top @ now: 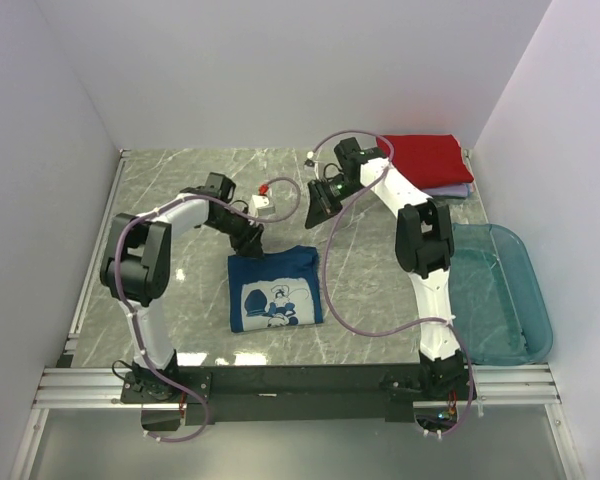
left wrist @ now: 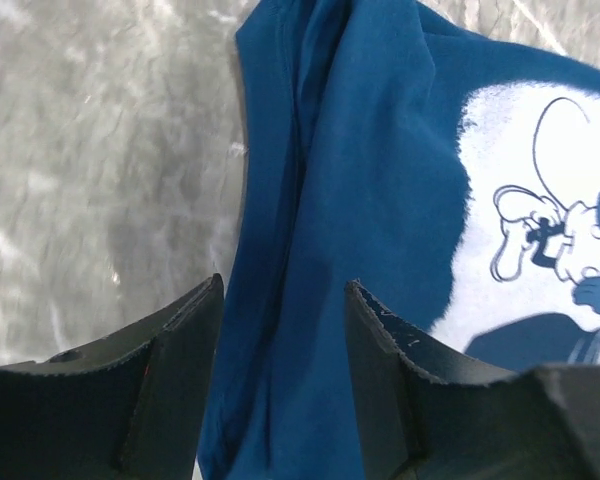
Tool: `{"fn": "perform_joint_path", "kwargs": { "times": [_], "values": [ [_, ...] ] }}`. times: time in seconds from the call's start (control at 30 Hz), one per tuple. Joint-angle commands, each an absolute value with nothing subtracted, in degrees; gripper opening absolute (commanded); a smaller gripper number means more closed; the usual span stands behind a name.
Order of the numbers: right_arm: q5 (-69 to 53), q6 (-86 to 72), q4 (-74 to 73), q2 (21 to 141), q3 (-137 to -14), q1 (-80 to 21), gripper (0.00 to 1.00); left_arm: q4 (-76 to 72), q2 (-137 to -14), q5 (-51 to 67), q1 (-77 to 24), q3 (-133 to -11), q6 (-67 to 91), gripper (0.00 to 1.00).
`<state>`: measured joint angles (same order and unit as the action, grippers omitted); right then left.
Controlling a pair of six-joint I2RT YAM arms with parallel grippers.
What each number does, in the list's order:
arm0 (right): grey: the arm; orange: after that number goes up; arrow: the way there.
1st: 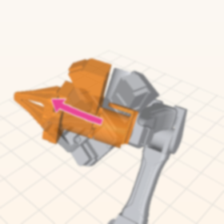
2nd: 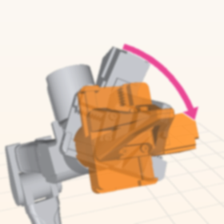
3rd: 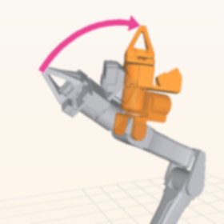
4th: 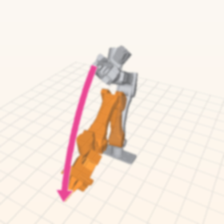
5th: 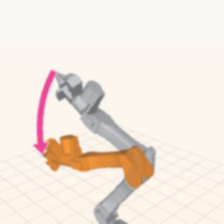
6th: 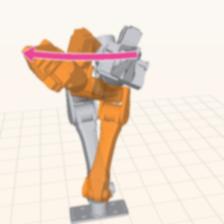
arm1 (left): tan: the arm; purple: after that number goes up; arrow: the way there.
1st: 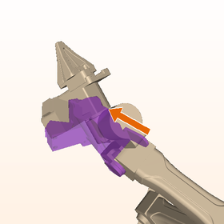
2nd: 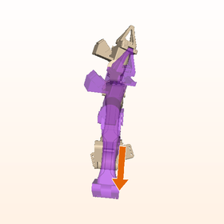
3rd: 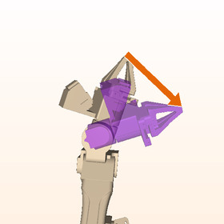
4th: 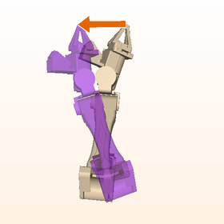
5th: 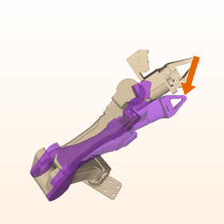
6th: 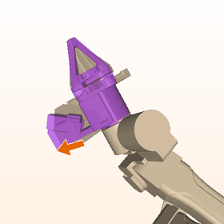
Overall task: Fold and stack the t-shirts
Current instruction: Fold the tshirt
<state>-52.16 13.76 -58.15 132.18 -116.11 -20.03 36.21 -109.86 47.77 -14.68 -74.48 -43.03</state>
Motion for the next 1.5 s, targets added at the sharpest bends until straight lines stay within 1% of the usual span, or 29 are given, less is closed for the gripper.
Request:
{"fn": "perform_joint_path", "kwargs": {
  "times": [0.0, 0.1, 0.27, 0.37, 0.4, 0.47, 0.5, 0.57, 0.6, 0.63, 0.77, 0.93, 1.2, 1.47],
  "values": [
    [-56.5, 3.5, -48.9, 133.2, -116.2, -20.7, 0.19, 37.3, -111.0, 46.7, -17.3, -78.0, -47.2, 0.56],
    [-57.2, 1.1, -47.0, 134.0, -116.3, -20.6, 0.18, 37.8, -112.1, 45.6, -18.5, -78.1, -47.5, 0.55],
    [-58.1, 0.1, -44.7, 134.9, -116.1, -20.6, 0.18, 38.6, -113.6, 44.6, -19.5, -78.3, -47.9, 0.51],
    [-59.3, -2.3, -43.2, 135.4, -115.5, -20.6, 0.18, 39.5, -113.7, 45.0, -20.1, -78.7, -48.4, 0.45],
    [-59.9, -2.5, -42.9, 135.4, -115.2, -20.7, 0.18, 39.7, -113.5, 45.2, -20.5, -78.6, -48.5, 0.38],
    [-60.6, -3.7, -41.1, 135.4, -114.6, -20.7, 0.18, 39.7, -112.1, 45.4, -20.9, -78.0, -48.9, 0.30],
    [-60.9, -4.1, -40.5, 135.4, -113.9, -20.7, 0.18, 39.7, -111.4, 46.0, -21.4, -76.9, -49.3, 0.22],
    [-61.8, -5.7, -38.3, 135.2, -113.1, -21.0, 0.18, 39.6, -108.7, 46.2, -22.0, -75.6, -49.8, 0.14],
    [-62.3, -6.2, -37.4, 135.1, -112.2, -21.2, 0.18, 39.6, -107.7, 46.3, -22.7, -74.0, -49.9, 0.06],
    [-63.1, -7.7, -36.4, 134.8, -111.8, -21.9, 0.18, 40.3, -106.6, 46.6, -23.0, -73.4, -50.8, 0.02],
    [-66.2, -12.1, -28.9, 134.7, -107.9, -24.2, 0.17, 40.6, -100.9, 46.4, -24.7, -70.4, -50.5, 0.01],
    [-68.2, -12.9, -27.5, 137.7, -107.8, -27.7, 0.17, 38.1, -95.6, 43.7, -25.8, -67.7, -48.7, 0.01],
    [-70.0, -17.6, -23.7, 144.2, -107.3, -29.9, 0.17, 36.3, -95.4, 40.3, -26.0, -68.5, -48.1, 0.01],
    [-70.1, -14.9, -28.9, 148.0, -106.9, -30.0, 0.17, 34.2, -97.0, 40.1, -24.2, -71.5, -48.7, 0.01]
  ]
}}
